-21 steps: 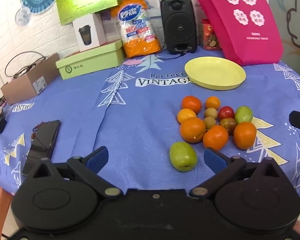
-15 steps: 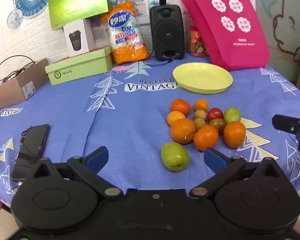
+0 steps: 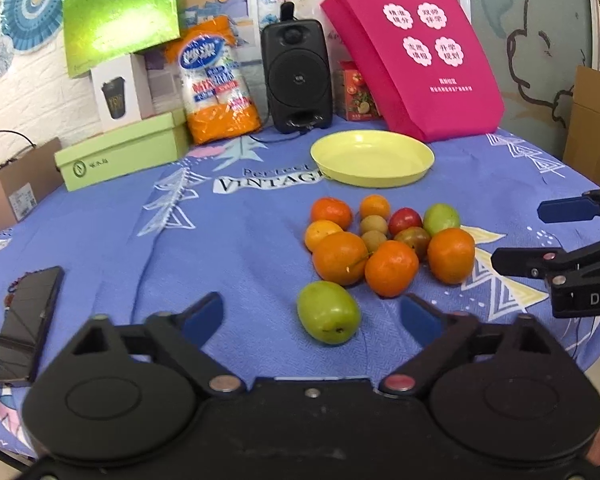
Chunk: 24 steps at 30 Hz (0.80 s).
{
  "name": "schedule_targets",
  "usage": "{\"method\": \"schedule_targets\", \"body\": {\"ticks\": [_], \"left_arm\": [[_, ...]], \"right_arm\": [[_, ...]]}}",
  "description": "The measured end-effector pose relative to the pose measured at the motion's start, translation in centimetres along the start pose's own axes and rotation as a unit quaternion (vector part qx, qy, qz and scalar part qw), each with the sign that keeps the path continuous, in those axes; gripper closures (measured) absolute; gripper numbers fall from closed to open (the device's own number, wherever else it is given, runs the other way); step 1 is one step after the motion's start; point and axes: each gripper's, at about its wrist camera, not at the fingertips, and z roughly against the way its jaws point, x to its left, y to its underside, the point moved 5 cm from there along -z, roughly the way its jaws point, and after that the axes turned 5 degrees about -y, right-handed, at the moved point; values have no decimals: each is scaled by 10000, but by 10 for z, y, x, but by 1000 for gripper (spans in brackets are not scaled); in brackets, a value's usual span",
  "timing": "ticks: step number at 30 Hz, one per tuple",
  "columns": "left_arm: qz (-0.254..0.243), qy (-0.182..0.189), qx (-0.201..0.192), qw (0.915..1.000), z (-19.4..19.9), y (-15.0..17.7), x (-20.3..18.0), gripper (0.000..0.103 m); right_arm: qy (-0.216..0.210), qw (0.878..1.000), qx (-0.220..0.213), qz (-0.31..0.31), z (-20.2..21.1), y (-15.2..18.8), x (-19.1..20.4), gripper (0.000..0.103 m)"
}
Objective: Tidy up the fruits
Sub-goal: 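Move left tool to the green apple while right tool moves to a large orange, then close left tool on the green apple while right tool grasps the orange, lift both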
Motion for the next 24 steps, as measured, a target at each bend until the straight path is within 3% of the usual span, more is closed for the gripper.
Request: {"method": "schedule_targets", "body": {"ticks": [2, 7, 10, 12, 15, 24], "left_arm": [[29, 149, 263, 9995, -9, 0, 3, 45], [-59, 213, 323, 9992, -31, -2, 4, 57], [-181, 140, 260, 9994, -42, -10, 6, 58], [-75, 287, 149, 9994, -43, -15, 5, 61], [50, 440, 35, 9990, -44, -21, 4, 62], [423, 683, 20, 9968, -53, -21, 7, 62]], "right_arm": [[-68, 10000, 61, 29, -4, 2, -1, 28], [-212, 9996, 168, 27, -15, 5, 0, 28], [-331, 9991, 261, 67, -25, 6, 5, 30], [-380, 9987, 323, 128, -34, 7, 9, 33], [-500, 9977, 431, 163, -49, 7, 14, 47], [-575, 9974, 398, 193, -66, 3, 16, 46]]}}
